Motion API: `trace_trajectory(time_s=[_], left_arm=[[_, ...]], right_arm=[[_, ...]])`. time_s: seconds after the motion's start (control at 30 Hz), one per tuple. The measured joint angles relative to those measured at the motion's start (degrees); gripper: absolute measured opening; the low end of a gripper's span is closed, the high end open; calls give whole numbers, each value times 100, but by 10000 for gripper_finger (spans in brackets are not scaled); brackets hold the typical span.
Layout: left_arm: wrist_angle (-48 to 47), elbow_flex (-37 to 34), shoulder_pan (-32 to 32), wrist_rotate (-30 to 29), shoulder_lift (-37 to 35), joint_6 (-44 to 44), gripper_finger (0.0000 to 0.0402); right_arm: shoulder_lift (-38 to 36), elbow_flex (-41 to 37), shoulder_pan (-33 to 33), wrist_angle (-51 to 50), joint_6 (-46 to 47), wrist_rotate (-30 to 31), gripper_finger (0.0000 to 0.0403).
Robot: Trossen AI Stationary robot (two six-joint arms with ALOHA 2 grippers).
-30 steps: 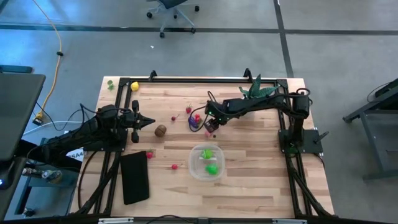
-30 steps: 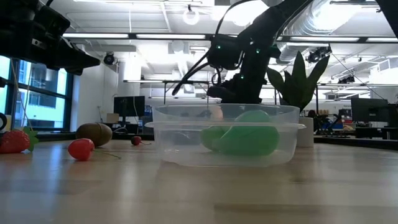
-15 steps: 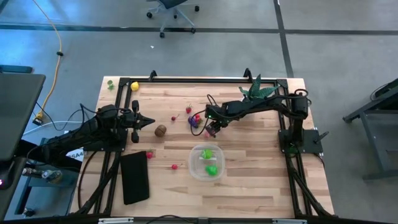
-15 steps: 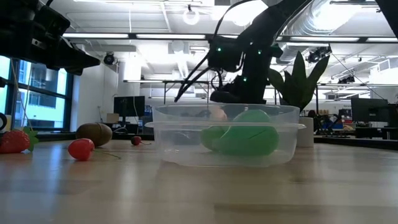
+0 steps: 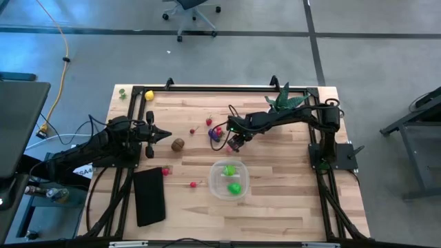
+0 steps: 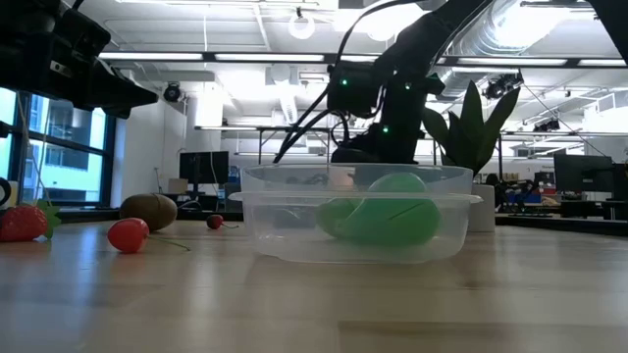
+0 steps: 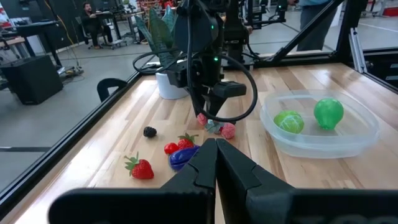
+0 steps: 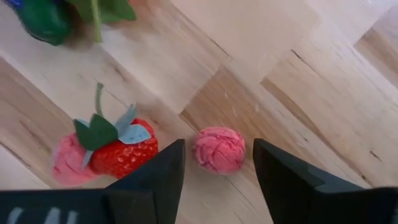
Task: Pick and placing Produce into tupperware
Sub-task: Put the pink peach into the transparent container
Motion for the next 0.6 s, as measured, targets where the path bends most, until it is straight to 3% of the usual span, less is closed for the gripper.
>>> trace_trajectory(time_s=[0.6], left_arm=[[0,0,2,0,0,0,1]], right_arm=[[0,1,-2,2,-50,-134,113]])
